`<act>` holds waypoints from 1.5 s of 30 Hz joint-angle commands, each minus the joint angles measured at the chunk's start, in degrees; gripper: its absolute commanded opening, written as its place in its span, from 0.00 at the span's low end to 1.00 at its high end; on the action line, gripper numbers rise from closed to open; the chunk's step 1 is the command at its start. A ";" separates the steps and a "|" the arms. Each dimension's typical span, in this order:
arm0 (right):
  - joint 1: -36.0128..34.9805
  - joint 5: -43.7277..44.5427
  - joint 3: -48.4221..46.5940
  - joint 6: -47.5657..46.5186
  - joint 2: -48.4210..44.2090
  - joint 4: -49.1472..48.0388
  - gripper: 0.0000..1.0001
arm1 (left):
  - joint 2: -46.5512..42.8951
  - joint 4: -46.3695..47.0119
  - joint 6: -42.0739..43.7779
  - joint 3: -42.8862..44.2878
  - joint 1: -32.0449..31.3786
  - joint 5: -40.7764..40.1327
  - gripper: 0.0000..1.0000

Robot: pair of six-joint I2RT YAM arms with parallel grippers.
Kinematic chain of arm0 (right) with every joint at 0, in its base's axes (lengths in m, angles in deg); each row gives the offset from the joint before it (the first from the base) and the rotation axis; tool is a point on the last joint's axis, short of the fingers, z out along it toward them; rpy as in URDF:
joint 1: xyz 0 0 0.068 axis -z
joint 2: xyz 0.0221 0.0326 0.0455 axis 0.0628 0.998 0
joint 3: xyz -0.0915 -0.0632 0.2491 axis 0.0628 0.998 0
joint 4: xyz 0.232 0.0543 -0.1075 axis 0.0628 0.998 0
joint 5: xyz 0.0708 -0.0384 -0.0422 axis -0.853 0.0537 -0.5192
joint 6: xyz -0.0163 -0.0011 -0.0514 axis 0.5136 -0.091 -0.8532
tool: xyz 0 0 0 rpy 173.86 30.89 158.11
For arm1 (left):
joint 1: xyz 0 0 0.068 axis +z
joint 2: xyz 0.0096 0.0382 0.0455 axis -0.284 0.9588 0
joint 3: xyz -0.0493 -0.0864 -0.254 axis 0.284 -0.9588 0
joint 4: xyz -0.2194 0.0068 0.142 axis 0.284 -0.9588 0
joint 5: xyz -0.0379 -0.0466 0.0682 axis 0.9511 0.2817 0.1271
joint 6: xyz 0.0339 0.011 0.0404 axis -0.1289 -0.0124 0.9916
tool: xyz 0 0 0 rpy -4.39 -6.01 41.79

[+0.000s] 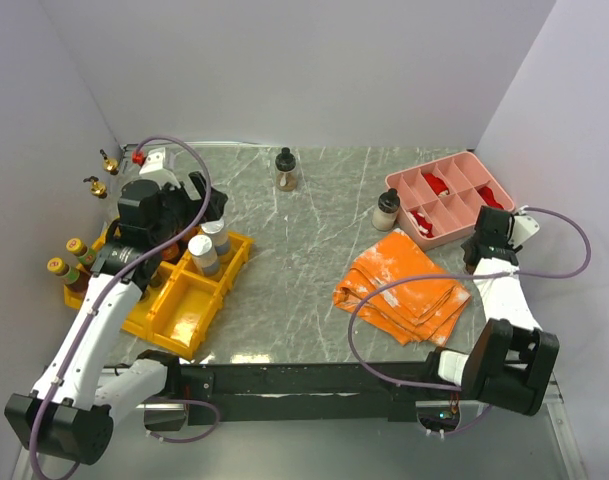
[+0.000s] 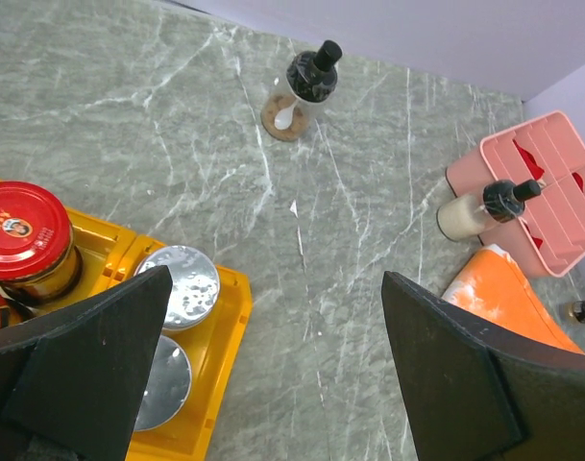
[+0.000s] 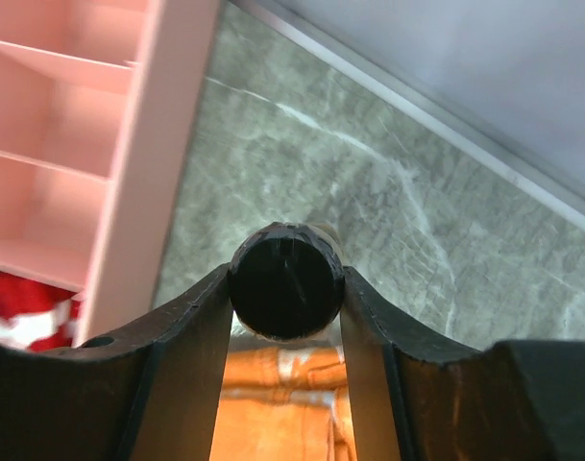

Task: Organize the condiment bottles
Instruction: Place the bottle at the center of the board.

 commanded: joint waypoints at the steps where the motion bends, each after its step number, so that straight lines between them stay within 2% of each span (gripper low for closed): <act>1: -3.51 2.63 -2.73 -1.44 -6.22 0.90 0.41 | -1.93 1.65 1.43 -0.01 -0.56 -3.01 0.96; 6: -12.64 6.59 -9.33 -0.12 -12.02 7.58 0.38 | -3.43 2.00 1.61 -0.19 -1.09 -4.34 0.96; 9: -23.44 9.40 -13.89 0.41 -13.96 10.30 0.36 | -4.83 2.26 1.87 -0.54 -1.09 -6.62 0.96; 10: -29.39 9.66 -15.03 0.76 -14.05 11.01 0.36 | -5.18 2.44 1.87 -0.71 -1.09 -6.71 0.96; 13: -38.73 9.84 -18.47 2.69 -13.27 11.20 0.35 | -6.24 2.53 2.22 -0.89 -1.09 -7.50 0.96; 14: -44.94 10.10 -20.04 2.95 -11.78 11.02 0.35 | -6.68 2.35 2.14 -0.71 -1.09 -8.20 0.96; 17: -54.19 9.15 -23.99 2.78 -6.26 10.84 0.35 | -7.90 2.17 2.40 -0.98 -1.09 -10.22 0.96; 21: -62.99 6.33 -28.40 2.69 2.36 9.62 0.35 | -9.14 2.61 2.66 -1.68 -1.09 -11.54 0.97; 26: -69.60 2.90 -31.30 2.43 13.51 6.89 0.36 | -10.02 2.44 2.84 -1.50 -1.09 -12.86 0.96; 32: -75.85 5.19 -33.50 1.73 23.19 6.45 0.38 | -11.51 3.05 2.75 -2.38 -1.09 -13.13 0.96; 37: -76.73 3.78 -30.70 2.78 25.58 2.59 0.40 | -10.81 2.79 2.75 -2.12 -1.09 -13.48 0.96; 41: -78.31 3.08 -26.92 2.69 26.37 -1.81 0.46 | -10.11 2.09 2.66 -1.77 -1.09 -14.27 0.96; 45: -79.46 5.62 -26.74 3.92 27.25 -0.67 0.53 | -10.72 2.52 2.75 -2.29 -1.09 -14.45 0.96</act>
